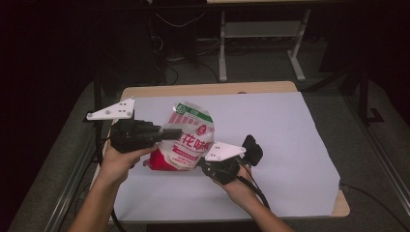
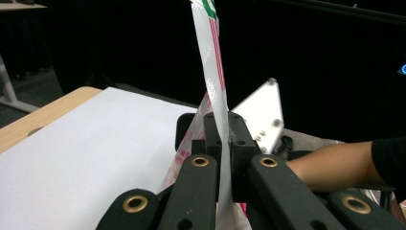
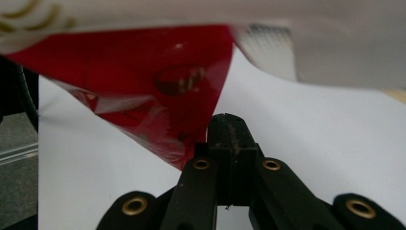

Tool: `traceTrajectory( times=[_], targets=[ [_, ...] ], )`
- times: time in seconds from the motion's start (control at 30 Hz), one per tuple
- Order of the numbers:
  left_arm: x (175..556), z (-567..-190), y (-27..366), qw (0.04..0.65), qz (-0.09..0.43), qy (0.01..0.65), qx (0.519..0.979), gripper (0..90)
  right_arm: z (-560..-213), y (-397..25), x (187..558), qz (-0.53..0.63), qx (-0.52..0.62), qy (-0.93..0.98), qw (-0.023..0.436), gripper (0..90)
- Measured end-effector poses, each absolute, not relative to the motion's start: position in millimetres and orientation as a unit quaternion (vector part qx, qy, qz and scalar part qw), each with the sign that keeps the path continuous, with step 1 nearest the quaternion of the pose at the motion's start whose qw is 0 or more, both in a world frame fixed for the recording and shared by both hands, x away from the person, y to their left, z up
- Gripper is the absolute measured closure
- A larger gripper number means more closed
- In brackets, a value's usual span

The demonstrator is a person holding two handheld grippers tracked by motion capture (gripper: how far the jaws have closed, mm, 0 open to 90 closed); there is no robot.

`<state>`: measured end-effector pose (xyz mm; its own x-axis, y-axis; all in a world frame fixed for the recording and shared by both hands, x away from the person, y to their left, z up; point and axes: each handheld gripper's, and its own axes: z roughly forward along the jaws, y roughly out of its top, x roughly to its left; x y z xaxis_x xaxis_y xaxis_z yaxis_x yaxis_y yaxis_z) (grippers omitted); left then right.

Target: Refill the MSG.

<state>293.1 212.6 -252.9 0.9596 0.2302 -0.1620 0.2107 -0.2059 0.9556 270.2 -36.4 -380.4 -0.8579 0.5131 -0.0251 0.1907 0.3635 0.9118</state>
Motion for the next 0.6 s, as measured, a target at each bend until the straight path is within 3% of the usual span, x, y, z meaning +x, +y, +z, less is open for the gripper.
traceTrajectory(
  times=[0.6],
  targets=[
    [300.2, -254.7, 189.3, 0.608, -0.002, 0.150, 0.779, 90.0, -392.7, -31.5, 251.3, 0.535, 0.194, 0.804, 0.176, 90.0]
  ],
)
